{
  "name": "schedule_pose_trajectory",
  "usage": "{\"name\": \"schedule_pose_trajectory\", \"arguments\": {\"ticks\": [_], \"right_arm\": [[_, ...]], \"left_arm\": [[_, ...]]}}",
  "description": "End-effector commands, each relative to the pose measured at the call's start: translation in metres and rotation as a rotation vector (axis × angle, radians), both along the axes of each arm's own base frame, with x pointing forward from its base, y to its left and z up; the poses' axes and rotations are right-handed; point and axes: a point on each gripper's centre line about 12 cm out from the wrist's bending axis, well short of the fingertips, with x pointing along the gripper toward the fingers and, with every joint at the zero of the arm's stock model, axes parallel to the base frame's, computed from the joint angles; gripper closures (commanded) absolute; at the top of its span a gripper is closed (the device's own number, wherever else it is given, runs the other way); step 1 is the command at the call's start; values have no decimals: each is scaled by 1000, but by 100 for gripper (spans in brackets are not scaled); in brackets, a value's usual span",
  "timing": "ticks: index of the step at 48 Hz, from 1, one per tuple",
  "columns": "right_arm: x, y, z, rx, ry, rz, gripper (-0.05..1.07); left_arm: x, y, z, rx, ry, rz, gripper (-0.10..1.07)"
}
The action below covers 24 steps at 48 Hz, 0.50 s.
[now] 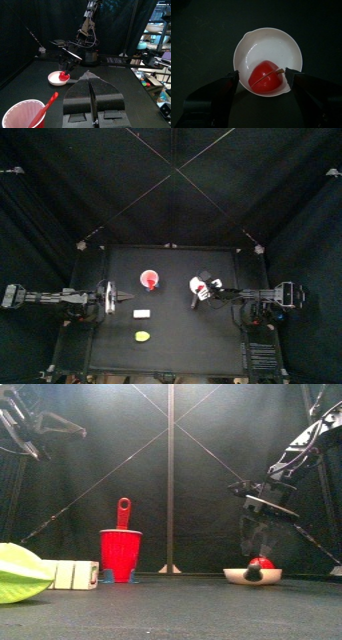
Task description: Grab apple
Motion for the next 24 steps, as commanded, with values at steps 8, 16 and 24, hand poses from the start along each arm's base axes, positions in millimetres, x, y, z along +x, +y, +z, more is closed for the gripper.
{"name": "schedule_pose_trajectory", "arguments": {"ticks": [8, 16, 24], "right_arm": [[0, 4, 4, 52, -27, -51, 1], [-2, 3, 0, 70, -12, -79, 1], [-1, 2, -6, 73, 11, -79, 1]], "left_arm": [[2, 0, 6, 4, -18, 2, 100], [2, 1, 6, 4, -18, 4, 100], [2, 0, 5, 3, -17, 2, 100]]}}
